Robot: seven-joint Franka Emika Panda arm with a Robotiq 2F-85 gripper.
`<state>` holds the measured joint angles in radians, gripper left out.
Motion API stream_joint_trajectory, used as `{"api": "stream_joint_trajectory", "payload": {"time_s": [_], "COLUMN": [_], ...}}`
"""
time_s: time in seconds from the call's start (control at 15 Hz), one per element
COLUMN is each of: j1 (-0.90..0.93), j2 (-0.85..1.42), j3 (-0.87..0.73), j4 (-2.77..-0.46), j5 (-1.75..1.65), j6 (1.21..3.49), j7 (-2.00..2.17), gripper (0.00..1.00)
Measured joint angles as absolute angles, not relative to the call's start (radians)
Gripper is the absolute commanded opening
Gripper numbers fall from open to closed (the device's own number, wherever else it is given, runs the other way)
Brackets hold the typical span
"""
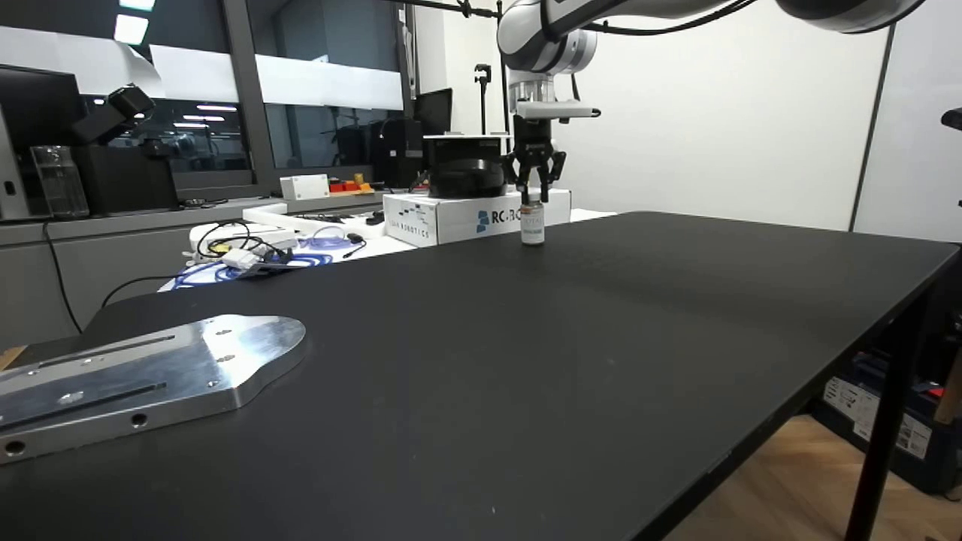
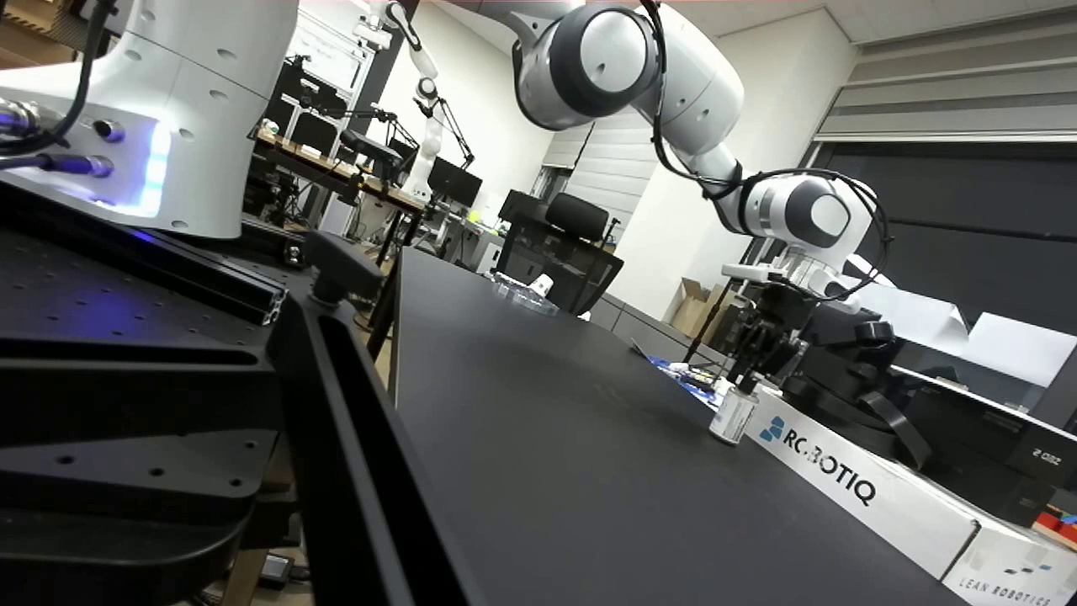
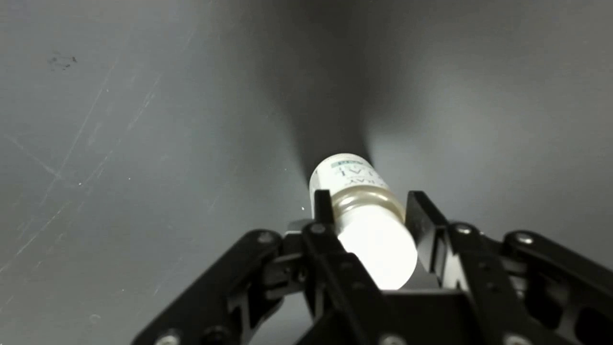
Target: Move the bottle from the left side to the right side of the table
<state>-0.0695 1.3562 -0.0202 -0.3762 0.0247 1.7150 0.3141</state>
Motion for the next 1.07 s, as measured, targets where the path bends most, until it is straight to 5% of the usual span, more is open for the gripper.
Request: {"api": "stream_joint_trajectory", "payload": {"time_s": [0.4,1.07], "j1": [-0.074,-0.018], "j2": [1.352,1.138], "j3": [-0.017,-0.001], "j4": [-0.366,-0.361], "j5": [0.042,0.044], "j6": [1.707,1.594], "j7": [0.319,0.323], "gripper": [0.98,1.0]}}
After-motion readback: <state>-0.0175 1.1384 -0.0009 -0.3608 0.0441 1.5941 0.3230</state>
